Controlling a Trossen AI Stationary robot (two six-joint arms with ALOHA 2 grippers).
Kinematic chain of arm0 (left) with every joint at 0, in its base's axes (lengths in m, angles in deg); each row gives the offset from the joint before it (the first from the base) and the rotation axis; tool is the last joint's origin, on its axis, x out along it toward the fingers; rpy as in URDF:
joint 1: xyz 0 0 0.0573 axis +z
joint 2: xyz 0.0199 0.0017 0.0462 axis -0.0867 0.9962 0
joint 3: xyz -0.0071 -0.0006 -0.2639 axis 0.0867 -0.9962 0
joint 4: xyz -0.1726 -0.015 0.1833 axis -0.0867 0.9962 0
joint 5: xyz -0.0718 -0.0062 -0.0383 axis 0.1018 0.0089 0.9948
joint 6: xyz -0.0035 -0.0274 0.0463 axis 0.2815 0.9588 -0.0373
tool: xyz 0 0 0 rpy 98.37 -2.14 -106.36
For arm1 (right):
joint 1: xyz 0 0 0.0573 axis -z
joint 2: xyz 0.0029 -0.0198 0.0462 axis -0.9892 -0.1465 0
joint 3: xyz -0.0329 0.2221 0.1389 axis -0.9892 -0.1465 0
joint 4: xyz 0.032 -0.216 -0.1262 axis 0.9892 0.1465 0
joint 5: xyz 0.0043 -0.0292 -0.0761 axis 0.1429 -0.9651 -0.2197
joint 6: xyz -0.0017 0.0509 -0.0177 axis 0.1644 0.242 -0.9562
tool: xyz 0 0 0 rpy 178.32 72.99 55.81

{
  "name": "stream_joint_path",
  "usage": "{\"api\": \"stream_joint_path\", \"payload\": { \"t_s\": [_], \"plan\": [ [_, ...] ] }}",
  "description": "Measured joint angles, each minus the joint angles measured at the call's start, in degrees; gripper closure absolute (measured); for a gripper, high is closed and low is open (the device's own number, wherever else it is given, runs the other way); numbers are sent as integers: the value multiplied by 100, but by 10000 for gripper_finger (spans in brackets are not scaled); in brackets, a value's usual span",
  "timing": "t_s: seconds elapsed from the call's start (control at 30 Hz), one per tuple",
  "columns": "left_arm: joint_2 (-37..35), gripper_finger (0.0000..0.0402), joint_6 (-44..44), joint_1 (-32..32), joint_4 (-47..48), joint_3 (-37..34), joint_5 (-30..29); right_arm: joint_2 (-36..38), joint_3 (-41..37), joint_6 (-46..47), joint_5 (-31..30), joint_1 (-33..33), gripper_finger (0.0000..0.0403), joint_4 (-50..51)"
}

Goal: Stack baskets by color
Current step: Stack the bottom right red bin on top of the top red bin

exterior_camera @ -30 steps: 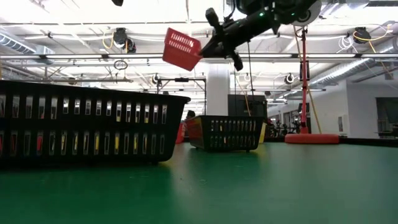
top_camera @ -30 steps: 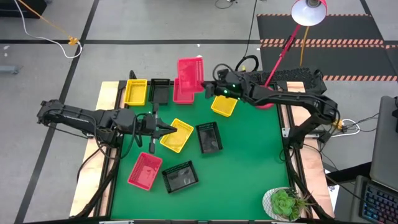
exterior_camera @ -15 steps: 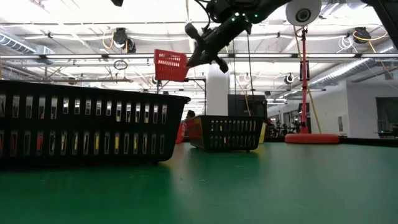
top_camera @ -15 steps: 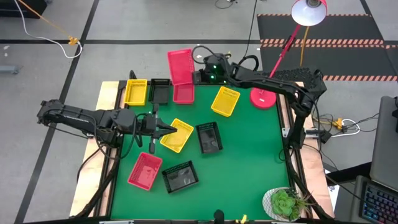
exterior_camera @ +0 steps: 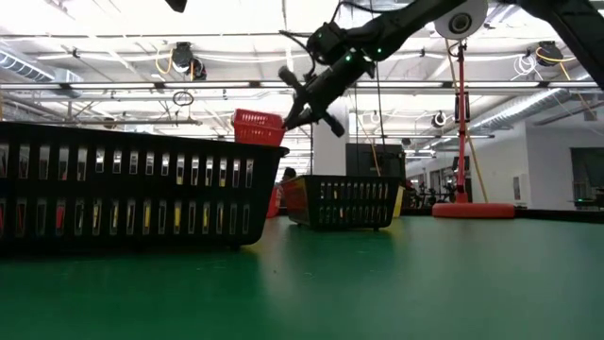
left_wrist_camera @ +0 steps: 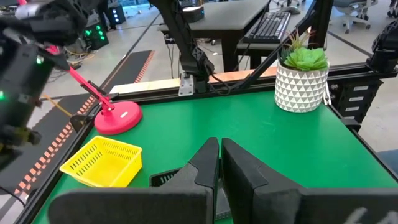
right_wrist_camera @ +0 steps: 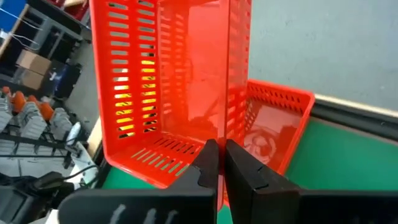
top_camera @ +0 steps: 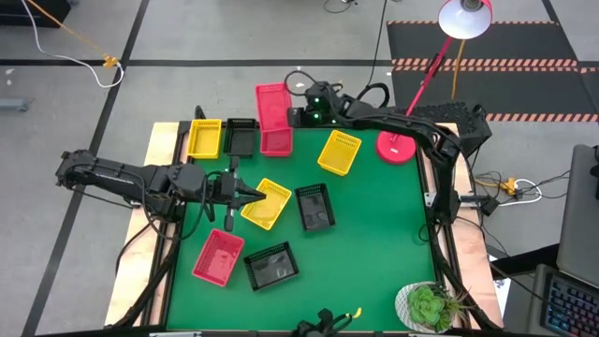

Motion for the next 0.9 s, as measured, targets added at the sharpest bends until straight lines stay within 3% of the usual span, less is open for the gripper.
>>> {"api": "stream_joint_path", "payload": {
  "t_s": [0.43,0.9],
  "plan": [
    [0,378,-16,0,-4,0,2,-196,-346,438,-409,-194,403,-99],
    [0,378,34,-1,-22,0,2,-191,-1345,1025,-497,-369,399,-1472]
  ]
}}
